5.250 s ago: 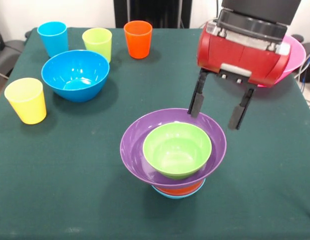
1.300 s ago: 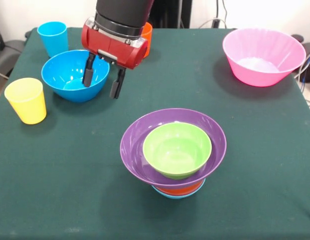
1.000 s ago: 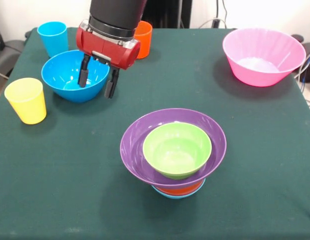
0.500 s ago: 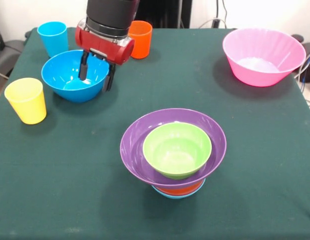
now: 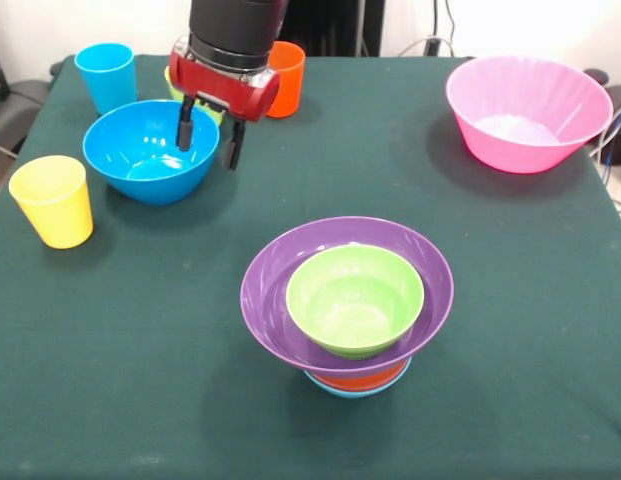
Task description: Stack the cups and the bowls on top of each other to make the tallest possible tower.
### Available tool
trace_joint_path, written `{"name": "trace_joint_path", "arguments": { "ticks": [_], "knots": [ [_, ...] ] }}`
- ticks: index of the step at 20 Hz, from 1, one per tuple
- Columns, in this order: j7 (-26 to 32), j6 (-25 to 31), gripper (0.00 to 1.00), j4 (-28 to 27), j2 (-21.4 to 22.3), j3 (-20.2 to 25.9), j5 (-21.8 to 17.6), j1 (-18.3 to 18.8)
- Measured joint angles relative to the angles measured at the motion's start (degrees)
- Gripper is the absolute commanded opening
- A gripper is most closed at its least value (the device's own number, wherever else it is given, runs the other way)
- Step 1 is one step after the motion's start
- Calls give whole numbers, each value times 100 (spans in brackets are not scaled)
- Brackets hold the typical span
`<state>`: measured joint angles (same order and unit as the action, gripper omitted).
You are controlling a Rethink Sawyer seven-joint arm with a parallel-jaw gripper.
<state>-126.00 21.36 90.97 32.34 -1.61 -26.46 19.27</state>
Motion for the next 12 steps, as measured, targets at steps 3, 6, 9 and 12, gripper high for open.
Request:
{"name": "trace_joint_path", "arguments": {
  "ticks": [3, 6, 9, 12],
  "knots": [
    [0, -85, 100, 85, -4, -1, 1, 30],
    [0, -224, 100, 138, -70, 0, 1, 100],
    [0, -432, 100, 155, -191, -1, -43, 215],
    [0, -562, 100, 161, -279, 0, -87, 287]
  ]
}}
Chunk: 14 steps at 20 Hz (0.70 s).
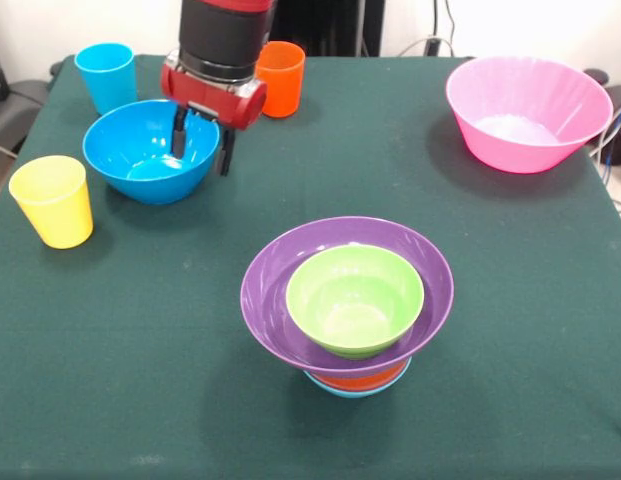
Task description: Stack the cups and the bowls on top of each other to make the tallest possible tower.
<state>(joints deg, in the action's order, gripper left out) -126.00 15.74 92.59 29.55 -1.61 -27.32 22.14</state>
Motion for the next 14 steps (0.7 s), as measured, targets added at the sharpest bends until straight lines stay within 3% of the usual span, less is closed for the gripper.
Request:
{"name": "trace_joint_path", "arguments": {
  "ticks": [14],
  "knots": [
    [0, -426, 100, 117, -490, 0, -366, 306]
  ]
}}
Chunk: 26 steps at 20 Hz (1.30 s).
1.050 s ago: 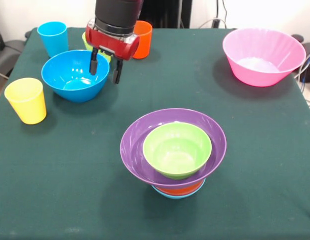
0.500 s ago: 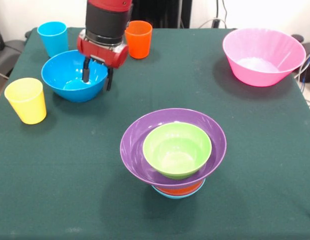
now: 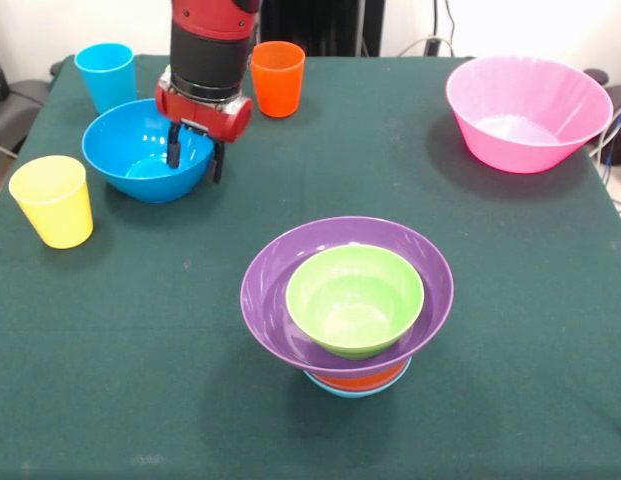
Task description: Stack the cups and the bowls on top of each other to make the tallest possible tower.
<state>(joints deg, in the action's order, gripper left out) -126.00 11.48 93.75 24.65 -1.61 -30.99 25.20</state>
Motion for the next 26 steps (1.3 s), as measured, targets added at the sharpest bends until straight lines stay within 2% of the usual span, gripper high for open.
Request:
{"name": "trace_joint_path", "arguments": {
  "ticks": [10, 11, 26],
  "knots": [
    [0, -51, 100, 6, -139, -2, -59, 5],
    [0, -115, 0, 6, -135, -1, -57, 4],
    [0, -128, 0, 13, 6, -71, -78, 4]
  ]
}}
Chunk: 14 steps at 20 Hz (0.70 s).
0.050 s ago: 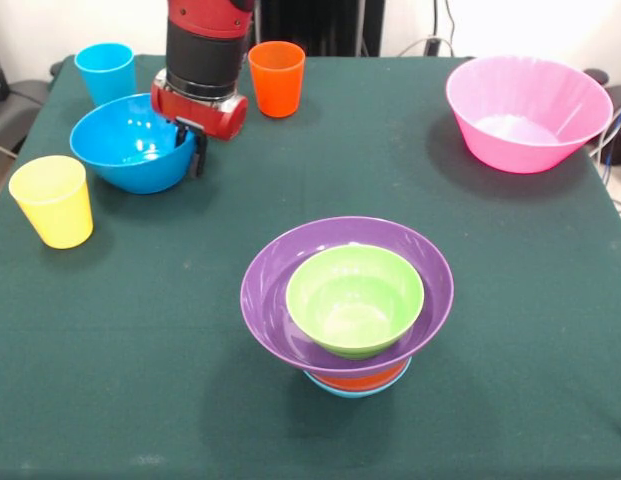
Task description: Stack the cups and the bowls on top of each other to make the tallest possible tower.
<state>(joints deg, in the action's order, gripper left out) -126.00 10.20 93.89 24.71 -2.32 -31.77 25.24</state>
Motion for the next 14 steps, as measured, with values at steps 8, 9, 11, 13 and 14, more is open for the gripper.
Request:
{"name": "trace_joint_path", "arguments": {
  "ticks": [8, 9, 11, 13, 14],
  "knots": [
    [0, 0, 0, 105, 138, -1, -1, -27],
    [0, 0, 0, 155, 228, 0, -1, -61],
    [0, 0, 0, 196, 323, 0, -1, -104],
    [0, 20, 0, 235, 436, 5, 5, -163],
    [0, 37, 0, 247, 474, 8, 12, -185]
  ]
}}
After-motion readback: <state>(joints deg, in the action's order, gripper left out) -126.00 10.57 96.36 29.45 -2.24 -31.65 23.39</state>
